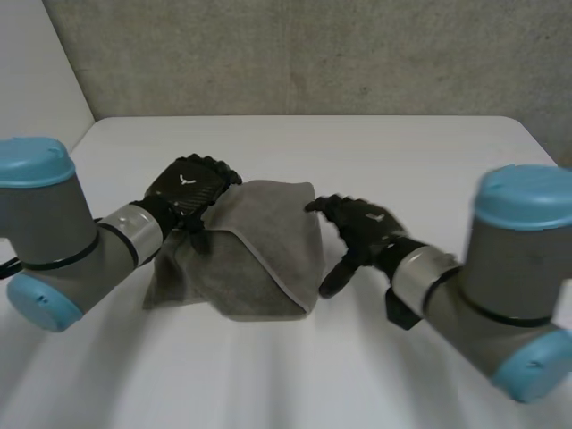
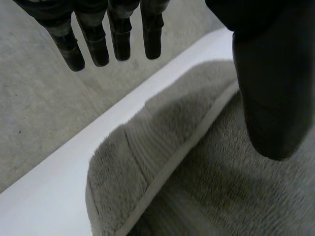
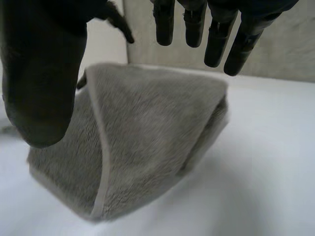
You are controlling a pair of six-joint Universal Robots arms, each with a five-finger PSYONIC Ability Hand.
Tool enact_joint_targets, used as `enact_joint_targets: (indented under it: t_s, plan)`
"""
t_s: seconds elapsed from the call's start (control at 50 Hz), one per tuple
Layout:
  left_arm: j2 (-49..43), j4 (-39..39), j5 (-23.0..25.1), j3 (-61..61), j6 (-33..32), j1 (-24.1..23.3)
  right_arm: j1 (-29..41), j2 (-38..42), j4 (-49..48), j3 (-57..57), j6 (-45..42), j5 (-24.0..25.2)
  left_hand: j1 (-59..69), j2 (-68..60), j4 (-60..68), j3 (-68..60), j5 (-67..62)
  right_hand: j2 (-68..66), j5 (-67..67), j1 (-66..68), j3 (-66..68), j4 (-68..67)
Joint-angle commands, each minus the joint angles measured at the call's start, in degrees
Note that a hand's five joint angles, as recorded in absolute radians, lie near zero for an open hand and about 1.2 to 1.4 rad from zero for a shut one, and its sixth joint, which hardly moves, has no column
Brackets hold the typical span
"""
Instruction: Fold the towel.
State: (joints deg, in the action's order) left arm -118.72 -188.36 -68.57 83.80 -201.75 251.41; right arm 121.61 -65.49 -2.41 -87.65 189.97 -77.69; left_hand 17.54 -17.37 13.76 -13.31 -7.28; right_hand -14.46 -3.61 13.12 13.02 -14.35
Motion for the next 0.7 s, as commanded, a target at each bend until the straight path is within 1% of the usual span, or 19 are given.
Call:
enact_joint_targets:
  t_s: [0.02, 0.1, 0.12, 0.14, 0.16, 0.18, 0.2, 0.22, 0.24, 0.28, 0.32, 0.36, 0.4, 0.44, 0.52, 0.56, 0.58, 0.62, 0.7]
  plan:
    - [-6.61, 0.01, -0.25, -6.37, -1.19, -0.13, 5.83, 11.59, -0.22, 10.55, -2.05, -4.31, 9.33, -9.50, -3.76, 3.31, -9.59, 4.46, 3.61, -3.12, -3.02, 4.35]
    - [-9.15, 0.10, -0.60, -9.88, -0.93, -0.13, 6.45, 15.38, -0.13, 13.98, -4.42, -5.27, 27.92, -28.09, -3.76, 3.31, -28.18, 4.46, 3.61, -3.12, -3.02, 4.35]
    - [-9.16, 0.10, -0.60, -9.89, -0.93, -0.13, 6.54, 17.57, 0.13, 15.82, -5.83, -5.98, 28.00, -28.17, -3.76, 3.31, -28.26, 4.46, 3.61, -3.12, -3.02, 4.35]
    - [-9.33, 0.10, -0.60, -10.41, -0.67, -0.13, 6.54, 17.59, 0.13, 15.84, -5.84, -5.98, 36.49, -36.66, -3.76, 3.31, -36.75, 4.46, 3.61, -3.12, -3.02, 4.35]
    - [-9.34, 0.18, -0.60, -10.59, -0.49, -0.13, 6.54, 19.42, 0.30, 17.41, -7.15, -6.85, 44.73, -44.91, -3.76, 3.31, -45.00, -1.29, -2.14, 2.63, -3.02, 4.35]
    - [-9.34, 0.18, -0.60, -10.59, -0.49, -0.13, 6.63, 21.18, 0.31, 18.90, -8.29, -7.82, 44.82, -44.99, -3.76, 3.31, -45.08, -11.67, -12.52, 13.01, -3.02, 4.35]
    - [-8.99, 0.27, -0.60, -10.59, -0.31, -0.22, 6.63, 21.20, 0.31, 18.92, -8.30, -7.83, 50.31, -50.49, -3.76, 3.31, -50.58, -11.77, -12.62, 13.12, -3.02, 4.35]
    - [-8.64, 0.36, -0.69, -10.41, 0.04, -0.31, 6.71, 22.59, 0.31, 20.14, -8.74, -8.52, 54.86, -55.04, -3.76, 3.31, -55.13, -21.43, -22.28, 22.78, -3.02, 4.35]
    - [-8.63, 0.36, -0.69, -10.41, 0.04, -0.31, 6.71, 22.60, 0.31, 20.15, -8.74, -8.53, 54.91, -55.08, -3.76, 3.31, -55.17, -21.53, -22.38, 22.87, -3.02, 4.35]
    - [-7.84, 0.62, -0.69, -10.24, 0.92, -0.40, 6.71, 24.27, 0.31, 21.90, -9.27, -8.27, 61.30, -61.48, -3.76, 3.31, -61.57, -58.17, -59.02, 59.51, -3.02, 4.35]
    - [-5.04, 0.71, -0.69, -9.45, 4.24, -0.57, 6.71, 24.45, 0.39, 22.52, -9.27, -7.48, 62.46, -62.63, -3.76, 3.31, -62.72, -65.47, -66.32, 66.81, -3.02, 4.35]
    - [-3.20, 0.71, -0.60, -8.92, 6.69, -0.66, 6.63, 24.01, 0.39, 22.79, -9.27, -6.07, 62.46, -62.63, -3.76, 3.31, -62.72, -65.54, -66.39, 66.88, -3.02, 4.35]
    - [-1.34, 0.62, -0.51, -8.39, 9.44, -0.57, 6.02, 20.95, 0.48, 22.79, -8.74, -2.05, 62.46, -62.63, -3.76, 3.31, -62.72, -65.54, -66.39, 66.88, -3.02, 4.35]
    - [2.60, 0.62, -0.51, -8.39, 14.78, -0.31, 5.66, 18.15, 0.57, 22.70, -8.48, -0.29, 62.46, -62.63, -3.76, 3.31, -62.72, -65.54, -66.39, 66.88, -3.02, 4.35]
    - [6.82, 0.45, -0.86, -9.00, 19.44, 0.04, 3.38, 11.97, 1.62, 23.22, -8.57, 0.79, 62.46, -62.63, -3.76, 3.31, -62.72, -65.54, -66.39, 66.88, -3.02, 4.35]
    - [9.21, 0.27, -0.95, -9.36, 21.84, 0.31, -0.91, 5.06, 3.72, 26.81, -8.57, 1.48, 62.46, -62.63, -3.76, 3.31, -62.72, -65.54, -66.39, 66.88, -3.02, 4.35]
    - [11.56, 0.19, -1.04, -10.05, 24.18, 0.74, -0.93, 5.02, 3.73, 26.83, -8.57, 1.49, 62.46, -62.63, -3.76, 3.31, -62.72, -65.54, -66.39, 66.88, -3.02, 4.35]
    - [13.78, 0.27, -1.13, -10.76, 26.67, 1.19, -4.96, 0.12, 7.32, 32.51, -8.48, 4.37, 62.46, -62.63, -3.76, 3.31, -62.72, -65.54, -66.39, 66.88, -3.02, 4.35]
    - [21.22, 0.27, -2.61, -12.61, 34.64, 1.63, -7.42, -2.26, 12.59, 40.15, -7.52, 8.67, 62.46, -62.63, -3.76, 3.31, -62.72, -65.54, -66.39, 66.88, -3.02, 4.35]
